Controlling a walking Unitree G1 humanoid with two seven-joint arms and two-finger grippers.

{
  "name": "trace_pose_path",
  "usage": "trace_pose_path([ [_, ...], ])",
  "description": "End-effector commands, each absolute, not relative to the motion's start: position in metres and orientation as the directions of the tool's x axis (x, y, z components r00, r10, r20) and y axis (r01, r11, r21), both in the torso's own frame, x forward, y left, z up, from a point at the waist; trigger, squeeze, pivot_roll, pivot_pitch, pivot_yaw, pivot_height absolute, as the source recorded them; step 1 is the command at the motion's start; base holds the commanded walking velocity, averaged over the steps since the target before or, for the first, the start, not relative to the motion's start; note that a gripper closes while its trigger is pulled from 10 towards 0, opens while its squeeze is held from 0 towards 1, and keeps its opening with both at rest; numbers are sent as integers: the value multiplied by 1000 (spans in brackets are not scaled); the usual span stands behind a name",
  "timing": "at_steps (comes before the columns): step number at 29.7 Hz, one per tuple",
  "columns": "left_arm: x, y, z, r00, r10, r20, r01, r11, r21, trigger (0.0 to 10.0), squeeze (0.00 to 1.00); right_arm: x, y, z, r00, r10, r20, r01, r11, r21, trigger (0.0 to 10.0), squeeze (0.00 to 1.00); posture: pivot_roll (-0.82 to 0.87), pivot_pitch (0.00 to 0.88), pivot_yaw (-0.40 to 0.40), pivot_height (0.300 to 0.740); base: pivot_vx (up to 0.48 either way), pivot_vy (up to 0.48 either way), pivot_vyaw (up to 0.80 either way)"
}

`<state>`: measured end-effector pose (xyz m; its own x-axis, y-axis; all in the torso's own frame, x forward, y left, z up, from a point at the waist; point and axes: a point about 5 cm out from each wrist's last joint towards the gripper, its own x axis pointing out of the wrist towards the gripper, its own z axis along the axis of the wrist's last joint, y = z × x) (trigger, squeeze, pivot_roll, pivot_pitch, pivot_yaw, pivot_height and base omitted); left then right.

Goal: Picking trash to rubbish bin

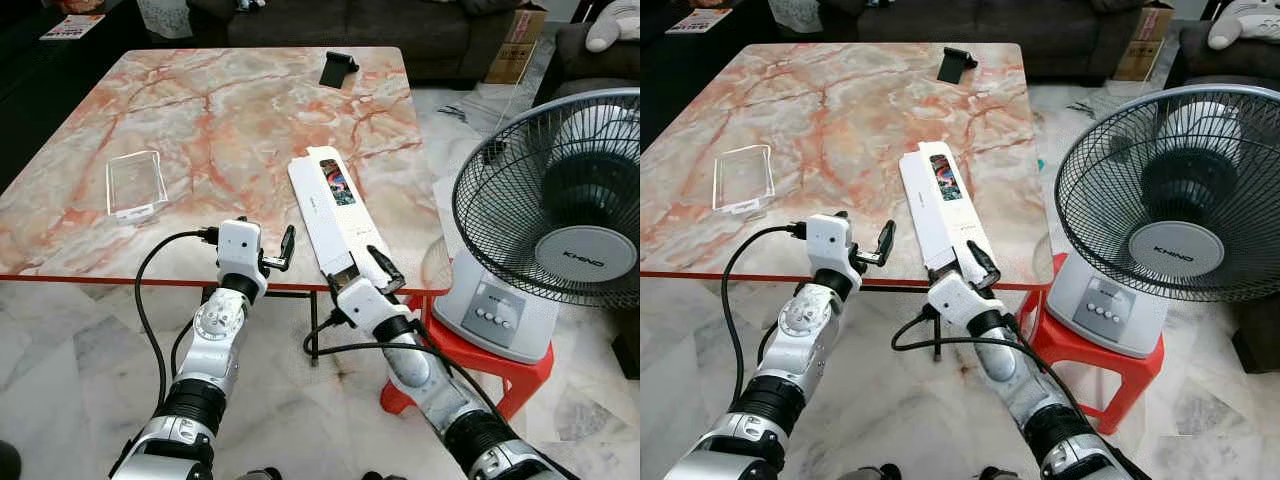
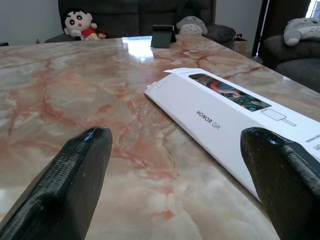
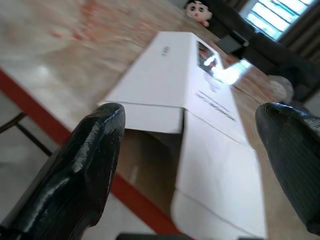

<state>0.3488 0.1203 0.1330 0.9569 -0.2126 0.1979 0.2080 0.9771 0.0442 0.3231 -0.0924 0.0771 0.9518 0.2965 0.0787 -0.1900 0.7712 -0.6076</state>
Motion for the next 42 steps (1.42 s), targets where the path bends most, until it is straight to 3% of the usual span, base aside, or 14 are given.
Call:
trace_pose_path([
  [1,350,120,136,954,-227,197,220,974,53,10000,0,326,-95,77,959,273,72,-174,773,-610,10000,0,102,125,53,740,0,0,0],
  [10,351,119,136,952,-237,193,229,971,62,10000,0,327,-108,77,972,209,107,-82,727,-681,10000,0,102,125,55,740,0,0,0],
  [23,350,116,136,948,-256,191,246,966,73,10000,0,319,-120,67,974,207,92,-75,677,-732,10000,0,97,127,51,740,0,0,0],
  [42,349,116,135,949,-253,186,243,967,75,10000,0,328,-130,77,983,123,139,25,654,-756,10000,0,99,127,48,740,0,0,0],
])
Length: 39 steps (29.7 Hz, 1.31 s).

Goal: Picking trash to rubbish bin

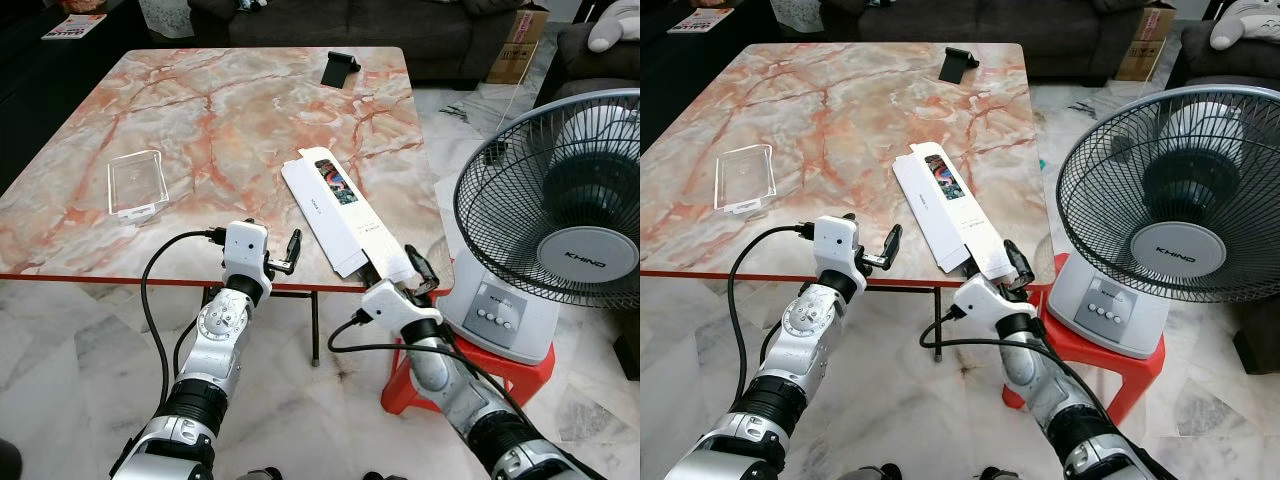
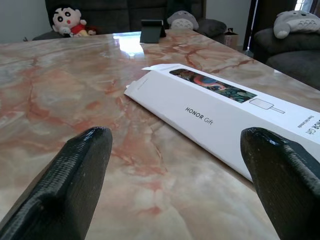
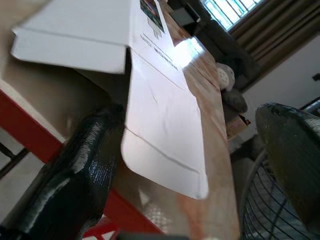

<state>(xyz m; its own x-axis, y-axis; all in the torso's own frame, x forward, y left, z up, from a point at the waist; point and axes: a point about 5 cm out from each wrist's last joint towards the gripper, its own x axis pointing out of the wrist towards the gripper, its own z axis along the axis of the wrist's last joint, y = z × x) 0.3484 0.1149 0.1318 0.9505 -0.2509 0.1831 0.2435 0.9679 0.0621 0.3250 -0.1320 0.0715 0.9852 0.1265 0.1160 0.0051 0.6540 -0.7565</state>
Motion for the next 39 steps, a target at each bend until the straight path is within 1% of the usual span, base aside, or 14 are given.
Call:
trace_pose_path([
  [1,349,116,135,949,-253,186,243,967,75,10000,0,328,-131,77,983,120,140,28,654,-756,10000,0,99,127,48,740,0,0,0],
  [3,349,115,135,949,-254,186,244,967,74,10000,0,328,-132,78,983,117,144,33,652,-757,10000,0,98,126,48,740,0,0,0],
  [4,349,115,135,950,-254,184,244,967,73,10000,0,328,-132,78,982,114,148,40,648,-760,0,0,97,126,48,740,0,0,0],
  [8,349,115,134,949,-255,183,245,967,74,10000,0,329,-130,79,981,116,155,43,652,-757,0,0,98,125,49,740,0,0,0],
  [11,349,115,135,950,-254,183,244,967,75,10000,0,329,-124,79,979,142,147,17,660,-751,0,0,99,127,50,740,0,0,0],
  [20,349,116,135,950,-253,184,243,967,78,10000,0,331,-113,85,969,170,177,12,686,-728,0,0,104,127,50,740,0,0,0],
  [39,350,115,135,949,-259,179,248,965,80,10000,0,330,-108,83,969,185,165,-10,693,-721,0,0,104,123,50,740,0,0,0],
])
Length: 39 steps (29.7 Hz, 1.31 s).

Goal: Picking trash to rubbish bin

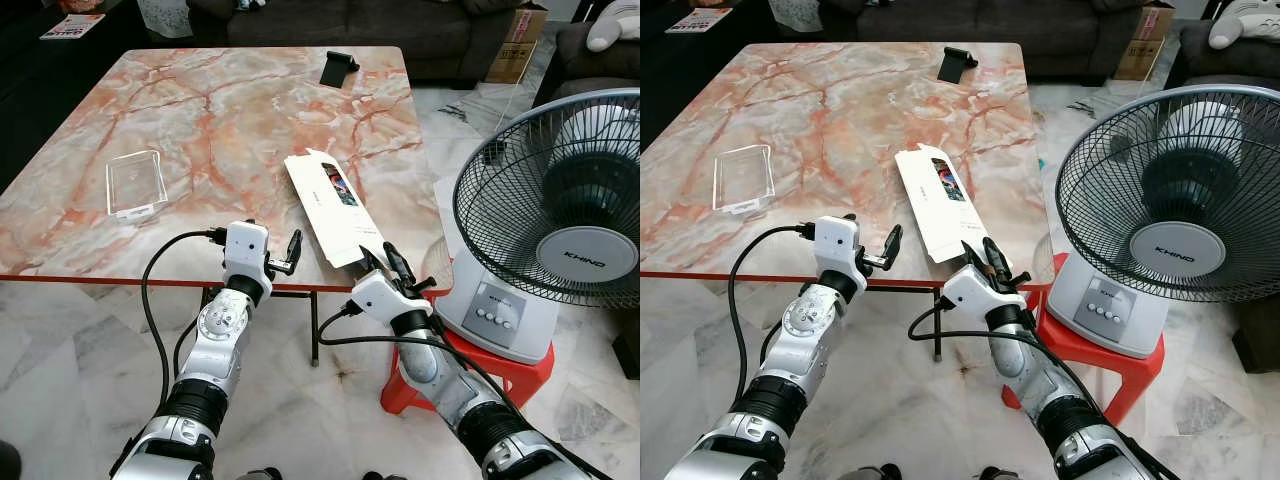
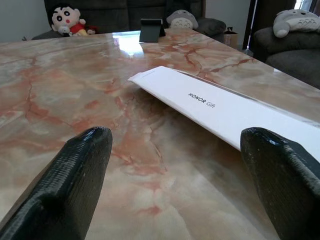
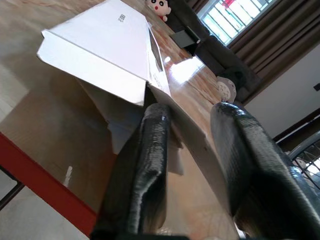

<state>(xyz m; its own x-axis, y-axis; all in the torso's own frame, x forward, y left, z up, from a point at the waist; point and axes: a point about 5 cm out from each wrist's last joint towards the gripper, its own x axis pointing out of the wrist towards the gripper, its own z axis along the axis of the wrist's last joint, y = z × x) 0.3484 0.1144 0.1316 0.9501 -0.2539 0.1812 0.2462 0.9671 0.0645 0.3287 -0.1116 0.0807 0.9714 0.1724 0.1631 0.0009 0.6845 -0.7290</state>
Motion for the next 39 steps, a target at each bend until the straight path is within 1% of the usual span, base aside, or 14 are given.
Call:
trace_pose_path([
  [1,350,115,134,949,-258,178,248,966,79,10000,0,330,-108,82,969,186,164,-11,693,-721,0,0,103,124,50,740,0,0,0],
  [12,349,115,133,950,-258,175,248,966,77,10000,0,329,-106,80,970,192,149,-29,699,-714,0,0,105,125,50,740,0,0,0],
  [17,349,115,133,951,-258,171,248,966,78,10000,0,330,-107,81,974,176,145,-27,720,-693,0,0,105,124,48,740,0,0,0],
  [19,349,116,133,952,-250,179,239,968,80,10000,0,331,-106,83,978,154,142,-27,766,-643,0,0,104,124,49,740,0,0,0],
  [22,349,119,136,954,-219,205,206,975,83,10000,0,334,-103,87,986,112,121,-43,883,-468,0,0,106,125,49,740,0,0,0],
  [23,350,122,139,954,-198,225,187,980,72,10000,0,336,-93,95,980,152,126,-104,941,-323,3922,0,106,124,48,740,0,0,0],
  [24,350,123,140,954,-191,230,180,981,68,10000,0,337,-90,98,978,161,134,-114,946,-302,10000,0,106,124,48,740,0,0,0],
  [25,350,125,141,955,-178,239,169,984,60,10000,0,338,-86,104,973,166,158,-122,958,-260,10000,0,108,124,49,740,0,0,0],
  [26,350,125,141,955,-176,241,166,984,58,10000,0,338,-86,105,972,167,164,-123,960,-250,10000,0,108,124,49,740,0,0,0],
  [27,350,128,142,956,-155,250,147,988,54,10000,0,340,-81,113,968,171,185,-140,976,-166,10000,0,108,124,50,740,0,0,0],
  [28,349,130,144,953,-144,268,138,990,40,10000,0,343,-78,118,972,151,181,-148,988,-33,10000,0,108,124,50,740,0,0,0],
  [31,349,132,145,952,-136,273,129,991,43,10000,0,345,-76,123,974,139,178,-161,980,120,10000,0,111,122,51,740,0,0,0],
  [39,348,132,144,953,-121,277,116,993,34,10000,0,345,-79,117,976,148,157,-178,964,197,10000,0,111,123,52,740,0,0,0],
])
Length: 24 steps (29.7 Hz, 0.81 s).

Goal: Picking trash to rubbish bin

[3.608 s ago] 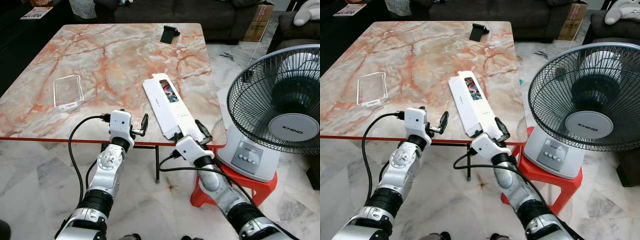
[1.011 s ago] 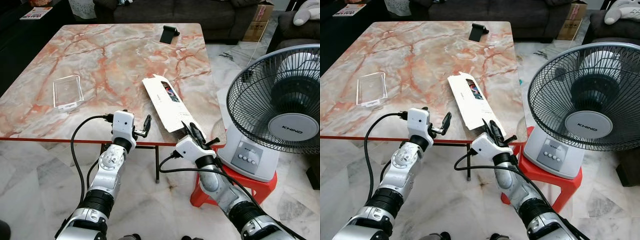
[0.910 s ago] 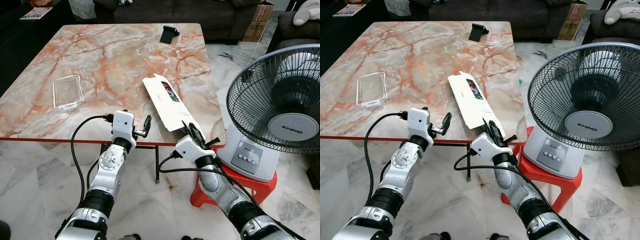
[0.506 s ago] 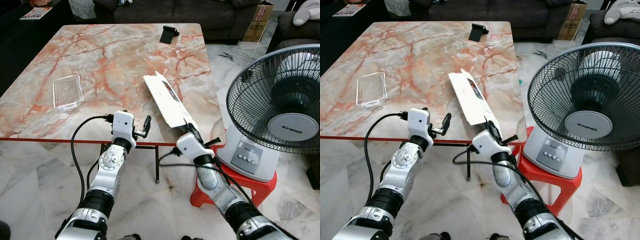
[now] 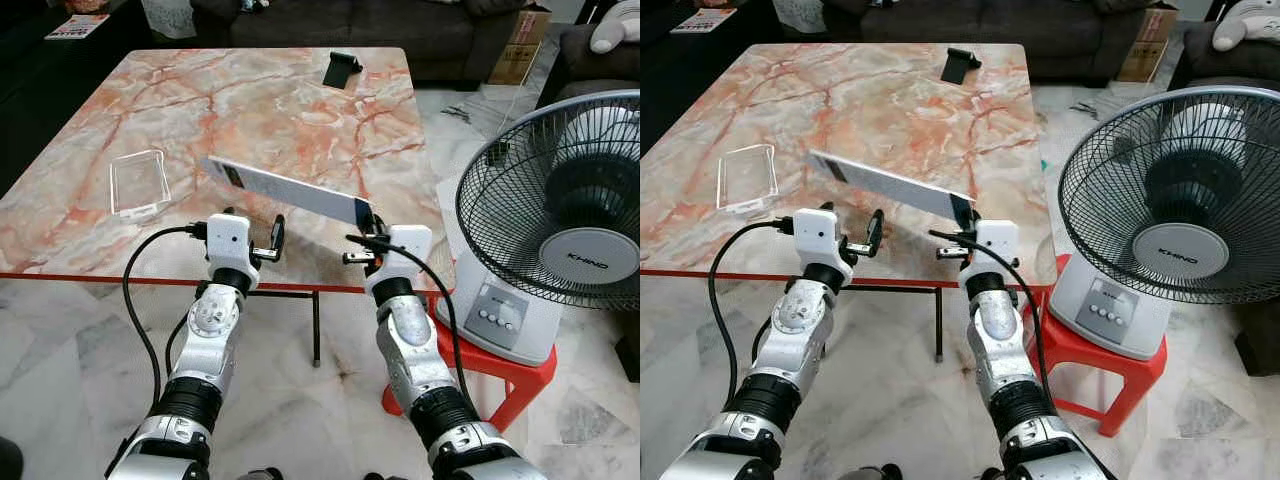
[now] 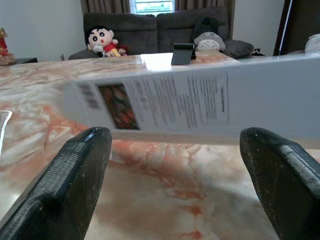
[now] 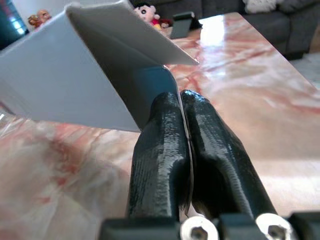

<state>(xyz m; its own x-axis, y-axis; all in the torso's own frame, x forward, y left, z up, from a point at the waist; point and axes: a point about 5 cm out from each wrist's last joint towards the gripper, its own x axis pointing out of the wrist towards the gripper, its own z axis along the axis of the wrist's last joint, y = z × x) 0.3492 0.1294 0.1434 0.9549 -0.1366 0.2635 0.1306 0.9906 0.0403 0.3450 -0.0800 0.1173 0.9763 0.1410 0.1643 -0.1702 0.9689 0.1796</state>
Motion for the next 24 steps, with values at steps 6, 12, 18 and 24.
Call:
trace_pose_path([
  [6,347,130,144,952,-123,280,121,992,27,10000,0,345,-84,114,979,141,146,-171,961,219,10000,0,106,123,53,740,0,0,0],
  [12,347,128,144,951,-130,280,130,991,21,10000,0,346,-87,111,982,132,138,-162,959,233,10000,0,105,110,54,740,-40,0,0],
  [18,346,127,144,950,-134,281,134,991,20,10000,0,346,-89,111,982,129,136,-158,959,233,10000,0,102,102,53,740,-243,0,0],
  [24,346,126,143,949,-140,282,140,990,21,10000,0,346,-91,110,983,122,134,-151,961,232,10000,0,100,94,52,740,-269,0,0],
])
